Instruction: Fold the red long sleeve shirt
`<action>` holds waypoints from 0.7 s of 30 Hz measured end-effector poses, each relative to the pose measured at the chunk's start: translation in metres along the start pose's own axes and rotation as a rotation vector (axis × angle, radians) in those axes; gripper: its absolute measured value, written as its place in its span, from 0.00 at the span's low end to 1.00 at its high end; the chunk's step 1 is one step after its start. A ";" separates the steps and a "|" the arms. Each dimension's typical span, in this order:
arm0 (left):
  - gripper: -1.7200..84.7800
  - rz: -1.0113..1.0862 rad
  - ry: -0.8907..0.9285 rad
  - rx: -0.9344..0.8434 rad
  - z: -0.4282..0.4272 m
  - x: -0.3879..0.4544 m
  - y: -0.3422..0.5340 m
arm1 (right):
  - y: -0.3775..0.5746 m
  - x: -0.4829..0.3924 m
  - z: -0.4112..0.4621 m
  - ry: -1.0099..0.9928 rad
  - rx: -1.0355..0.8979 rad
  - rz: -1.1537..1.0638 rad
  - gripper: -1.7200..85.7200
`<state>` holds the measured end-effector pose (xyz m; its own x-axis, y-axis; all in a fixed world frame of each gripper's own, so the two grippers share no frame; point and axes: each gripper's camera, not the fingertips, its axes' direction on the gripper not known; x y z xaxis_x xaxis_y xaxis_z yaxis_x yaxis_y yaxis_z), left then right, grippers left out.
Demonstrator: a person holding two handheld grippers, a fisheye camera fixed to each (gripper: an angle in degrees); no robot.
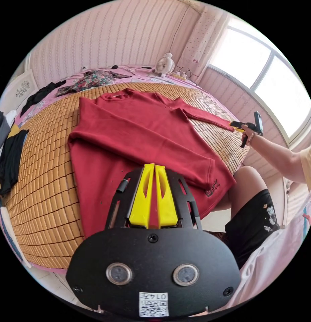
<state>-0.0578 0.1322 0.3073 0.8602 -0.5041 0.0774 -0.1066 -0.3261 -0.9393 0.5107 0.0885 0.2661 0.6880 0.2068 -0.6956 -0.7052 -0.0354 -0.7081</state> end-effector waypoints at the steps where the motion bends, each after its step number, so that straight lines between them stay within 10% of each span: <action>1: 0.02 0.004 0.023 -0.006 0.012 0.012 -0.005 | -0.003 0.003 0.006 0.039 -0.002 0.015 0.16; 14: 0.01 0.105 0.074 -0.232 0.074 0.028 -0.038 | 0.006 0.060 0.034 -0.206 -0.030 -0.009 0.07; 21: 0.01 0.091 0.078 -0.205 0.071 0.024 -0.039 | 0.005 0.015 -0.068 -0.676 0.275 -0.193 0.06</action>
<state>0.0022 0.1894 0.3222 0.8018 -0.5969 0.0284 -0.2882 -0.4278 -0.8567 0.5290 0.0250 0.2433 0.6119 0.7422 -0.2733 -0.6608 0.2898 -0.6924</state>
